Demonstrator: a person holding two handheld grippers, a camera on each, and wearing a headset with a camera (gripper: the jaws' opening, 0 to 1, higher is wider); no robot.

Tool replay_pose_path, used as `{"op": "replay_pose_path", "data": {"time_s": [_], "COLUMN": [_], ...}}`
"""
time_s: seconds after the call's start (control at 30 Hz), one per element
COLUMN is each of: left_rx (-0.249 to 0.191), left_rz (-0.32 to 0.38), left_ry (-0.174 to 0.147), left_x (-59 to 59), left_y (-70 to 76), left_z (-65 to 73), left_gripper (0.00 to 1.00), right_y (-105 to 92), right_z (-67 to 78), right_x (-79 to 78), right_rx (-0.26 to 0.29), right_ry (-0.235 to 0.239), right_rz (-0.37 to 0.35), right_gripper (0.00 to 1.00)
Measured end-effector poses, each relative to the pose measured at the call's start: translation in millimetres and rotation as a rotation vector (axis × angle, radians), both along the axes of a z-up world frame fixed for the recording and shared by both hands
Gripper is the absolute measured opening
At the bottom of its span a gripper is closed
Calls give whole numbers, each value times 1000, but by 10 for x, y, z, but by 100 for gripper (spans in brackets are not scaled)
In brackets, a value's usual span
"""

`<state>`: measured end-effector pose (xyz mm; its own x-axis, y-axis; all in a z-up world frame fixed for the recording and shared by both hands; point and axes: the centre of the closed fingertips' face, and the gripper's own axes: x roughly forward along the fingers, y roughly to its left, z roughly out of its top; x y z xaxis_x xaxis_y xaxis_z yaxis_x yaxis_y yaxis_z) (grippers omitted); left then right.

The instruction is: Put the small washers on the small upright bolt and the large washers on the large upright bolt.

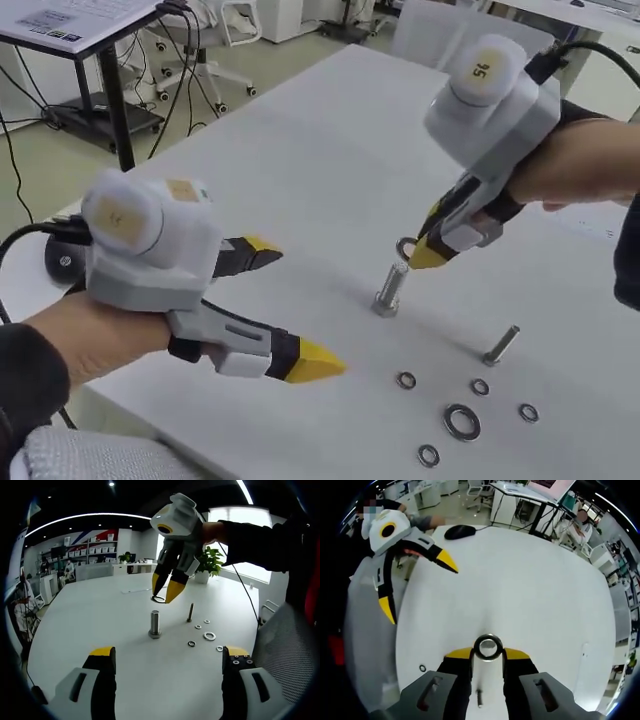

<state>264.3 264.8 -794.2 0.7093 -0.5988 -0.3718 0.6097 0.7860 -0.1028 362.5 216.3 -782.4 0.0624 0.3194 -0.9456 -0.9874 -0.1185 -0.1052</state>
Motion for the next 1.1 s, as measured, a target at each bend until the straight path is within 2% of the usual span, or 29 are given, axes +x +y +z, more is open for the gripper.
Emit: {"op": "replay_pose_path", "data": {"time_s": [0.57, 1.1], "left_rx": [-15, -19], "left_rz": [-16, -21], "left_ry": [12, 15], "left_x": [33, 55], "left_y": [-38, -42], "left_z": [-49, -44], "left_gripper": [88, 88], "right_y": [-1, -4], "right_z": [-219, -278], "right_x": [75, 65], "right_rx": [-49, -64], "right_ry": [46, 67], "right_rz": [-4, -4], "right_gripper": [24, 24]}}
